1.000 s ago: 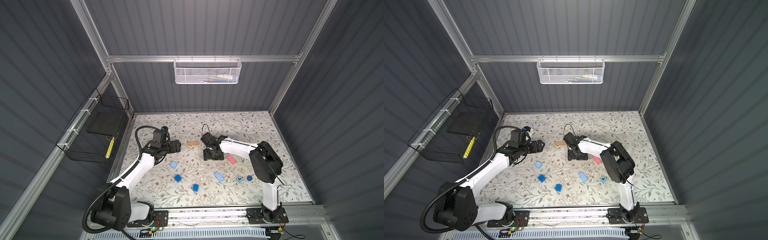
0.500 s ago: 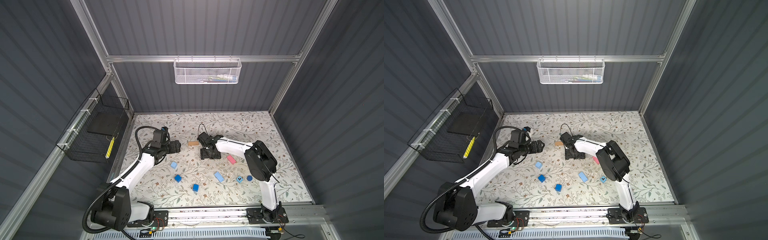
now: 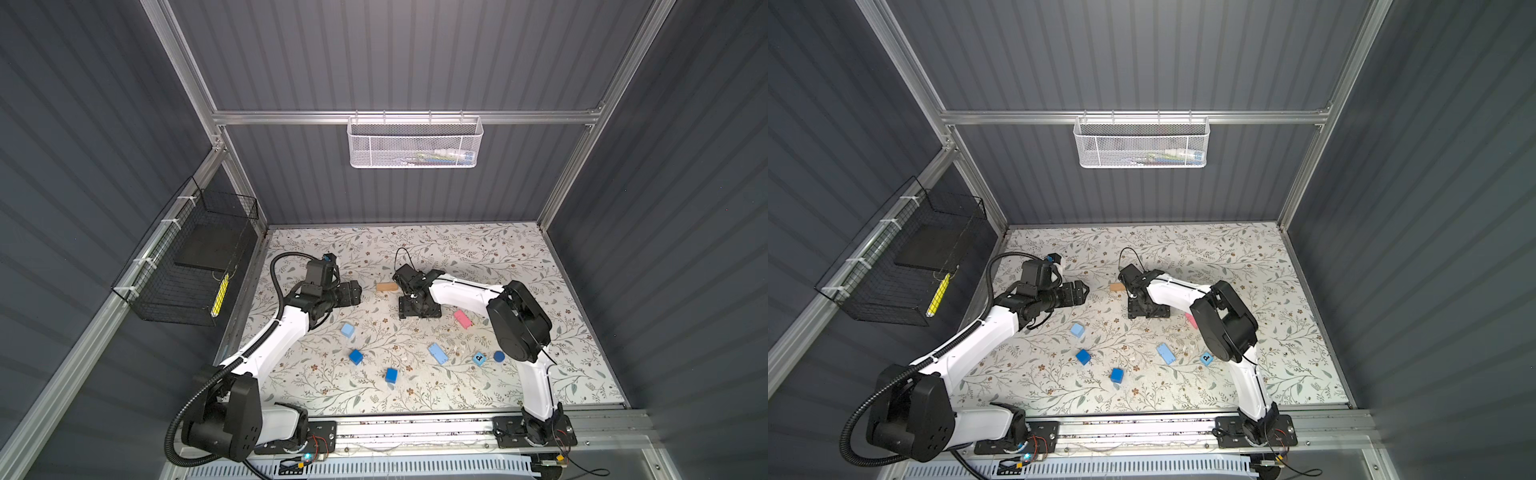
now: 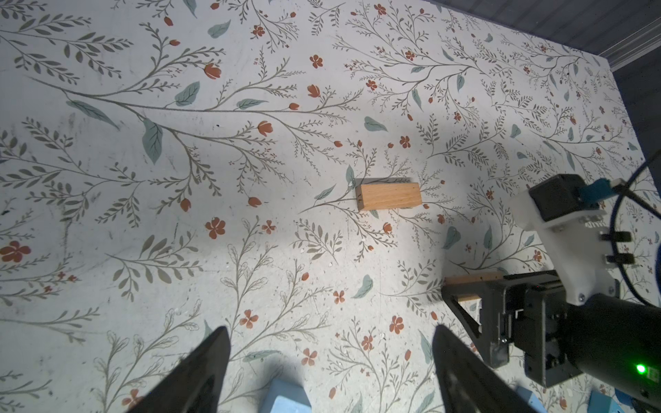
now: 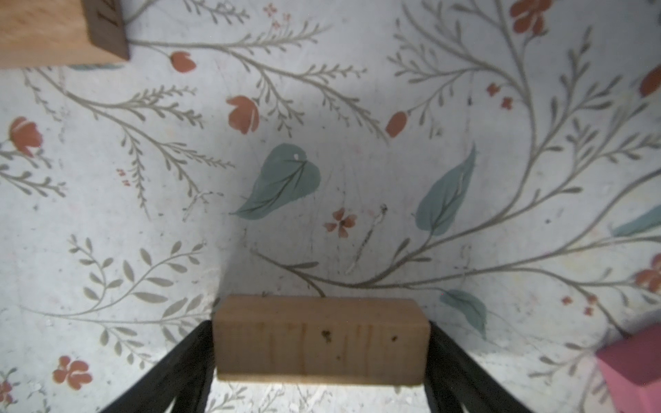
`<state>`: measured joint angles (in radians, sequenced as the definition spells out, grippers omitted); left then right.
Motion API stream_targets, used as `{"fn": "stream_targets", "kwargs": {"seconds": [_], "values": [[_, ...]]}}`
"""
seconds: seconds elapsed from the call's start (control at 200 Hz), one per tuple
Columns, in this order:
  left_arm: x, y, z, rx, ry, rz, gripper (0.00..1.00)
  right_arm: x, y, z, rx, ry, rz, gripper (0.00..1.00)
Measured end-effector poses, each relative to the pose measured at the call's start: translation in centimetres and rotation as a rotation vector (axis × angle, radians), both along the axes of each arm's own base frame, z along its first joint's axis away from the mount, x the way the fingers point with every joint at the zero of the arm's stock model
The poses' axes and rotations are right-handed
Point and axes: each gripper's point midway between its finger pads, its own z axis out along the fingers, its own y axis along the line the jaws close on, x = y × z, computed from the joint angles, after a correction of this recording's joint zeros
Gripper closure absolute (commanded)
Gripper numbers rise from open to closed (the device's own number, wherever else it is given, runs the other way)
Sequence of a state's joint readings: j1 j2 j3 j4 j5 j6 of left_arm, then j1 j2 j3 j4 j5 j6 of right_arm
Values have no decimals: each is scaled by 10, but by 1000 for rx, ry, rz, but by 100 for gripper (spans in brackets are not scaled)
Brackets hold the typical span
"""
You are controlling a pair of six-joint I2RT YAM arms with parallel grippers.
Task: Build the wood block tower
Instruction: 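Lift the wooden block with the right gripper toward the farther wooden block, then lower the wooden block onto the table and open the right gripper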
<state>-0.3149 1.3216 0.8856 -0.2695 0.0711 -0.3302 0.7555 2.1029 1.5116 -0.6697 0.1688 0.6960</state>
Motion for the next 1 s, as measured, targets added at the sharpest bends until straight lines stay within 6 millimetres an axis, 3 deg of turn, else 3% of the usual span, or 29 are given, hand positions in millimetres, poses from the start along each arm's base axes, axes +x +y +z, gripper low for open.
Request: {"fn": "stream_targets", "kwargs": {"seconds": [0.535,1.0], "values": [[0,0,0,0,0,0,11,1,0,1,-19,-14,36,20],[0,0,-2,1,5,0,12,2,2,1,-18,-19,51,7]]}}
